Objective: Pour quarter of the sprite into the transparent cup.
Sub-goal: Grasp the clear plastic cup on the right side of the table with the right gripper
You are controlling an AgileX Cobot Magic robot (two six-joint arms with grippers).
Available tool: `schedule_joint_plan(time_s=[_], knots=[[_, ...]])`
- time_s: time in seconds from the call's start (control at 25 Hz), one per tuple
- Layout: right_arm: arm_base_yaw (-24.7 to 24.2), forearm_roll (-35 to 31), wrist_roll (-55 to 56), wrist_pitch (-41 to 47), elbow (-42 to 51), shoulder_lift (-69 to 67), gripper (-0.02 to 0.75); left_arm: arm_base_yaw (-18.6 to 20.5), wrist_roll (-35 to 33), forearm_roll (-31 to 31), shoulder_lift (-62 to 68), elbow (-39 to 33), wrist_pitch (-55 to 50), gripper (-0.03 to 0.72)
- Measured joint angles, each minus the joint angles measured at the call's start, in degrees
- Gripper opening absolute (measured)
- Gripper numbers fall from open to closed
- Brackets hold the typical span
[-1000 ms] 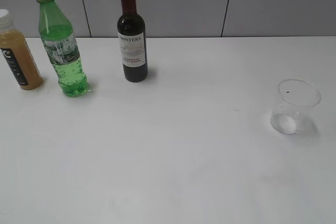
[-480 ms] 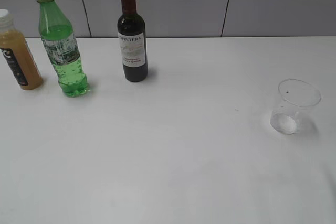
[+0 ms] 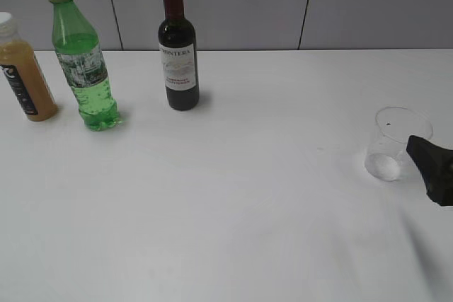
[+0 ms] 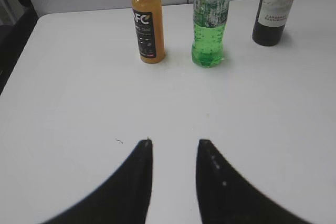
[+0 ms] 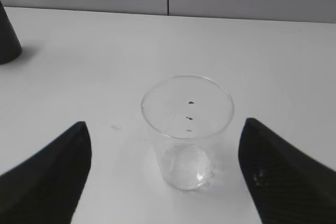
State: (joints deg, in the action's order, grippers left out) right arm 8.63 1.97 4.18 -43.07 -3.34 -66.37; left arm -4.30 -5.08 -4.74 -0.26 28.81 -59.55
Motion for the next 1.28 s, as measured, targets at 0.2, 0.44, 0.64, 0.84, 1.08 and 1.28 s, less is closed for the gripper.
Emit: schedule_joint_plan(time_s=[0.2,0.44,0.64,0.84,1.08,1.28], knots=[[0.00,0.00,0.07,-11.42,1.07,-10.68,0.683,0.00,0.00,0.00,0.00,0.00,0.00,0.228],[0.00,-0.31,0.11,-25.09,3.43,-23.64,0.687,0.00,0.05,0.00,0.00,0.00,0.00,0.228],[0.00,-0.90,0.11,-25.63,3.47,-33.29,0.690,0.00,0.05,0.00,0.00,0.00,0.00,0.228],[0.00,-1.97,0.13,-25.72,1.41,-36.97,0.690,0.00,0.05,0.00,0.00,0.00,0.00,0.228],[0.00,-1.97,0.13,-26.28,-2.53,-40.47,0.690,0.00,0.05,0.00,0.00,0.00,0.00,0.228],[0.00,-2.79,0.13,-26.32,-5.32,-45.00,0.690,0.00,0.05,0.00,0.00,0.00,0.00,0.228]])
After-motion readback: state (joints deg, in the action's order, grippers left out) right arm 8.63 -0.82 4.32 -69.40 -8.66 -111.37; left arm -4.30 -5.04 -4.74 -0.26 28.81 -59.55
